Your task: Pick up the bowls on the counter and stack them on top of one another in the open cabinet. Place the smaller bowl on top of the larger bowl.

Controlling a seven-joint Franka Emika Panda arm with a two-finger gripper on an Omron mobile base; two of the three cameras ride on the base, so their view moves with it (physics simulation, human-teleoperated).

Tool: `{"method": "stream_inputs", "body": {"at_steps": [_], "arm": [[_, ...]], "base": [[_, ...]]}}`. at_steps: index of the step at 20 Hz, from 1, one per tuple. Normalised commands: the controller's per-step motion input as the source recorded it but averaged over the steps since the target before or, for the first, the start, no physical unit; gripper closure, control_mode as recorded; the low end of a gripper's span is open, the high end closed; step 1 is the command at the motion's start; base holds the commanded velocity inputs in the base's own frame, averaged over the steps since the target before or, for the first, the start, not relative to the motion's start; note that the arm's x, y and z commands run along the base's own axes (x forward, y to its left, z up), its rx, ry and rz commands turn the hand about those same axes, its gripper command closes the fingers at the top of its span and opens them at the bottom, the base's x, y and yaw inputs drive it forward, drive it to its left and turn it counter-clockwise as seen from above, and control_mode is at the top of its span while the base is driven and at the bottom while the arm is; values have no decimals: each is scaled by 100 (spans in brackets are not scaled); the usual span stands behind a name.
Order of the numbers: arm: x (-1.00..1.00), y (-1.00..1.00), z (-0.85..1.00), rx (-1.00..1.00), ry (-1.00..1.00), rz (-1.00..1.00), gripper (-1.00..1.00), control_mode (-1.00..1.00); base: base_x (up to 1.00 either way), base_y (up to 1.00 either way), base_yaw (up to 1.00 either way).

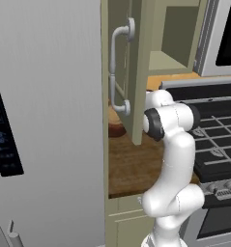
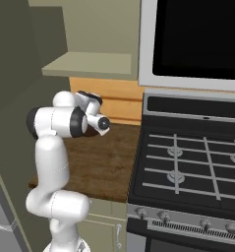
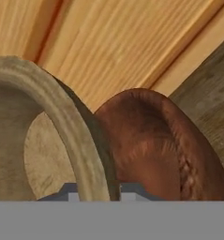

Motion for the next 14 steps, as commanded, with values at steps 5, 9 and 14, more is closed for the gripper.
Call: {"method": "stream_inputs", "body": {"at_steps": [5,9,14], "arm": [[0,0,-10,0,0,0,-100,-100],[0,0,9,3,0,0,-100,-100],[0,0,23,3,-1,0,-100,-100]], "base": [[0,0,0],[0,0,0],[0,0,0]]}}
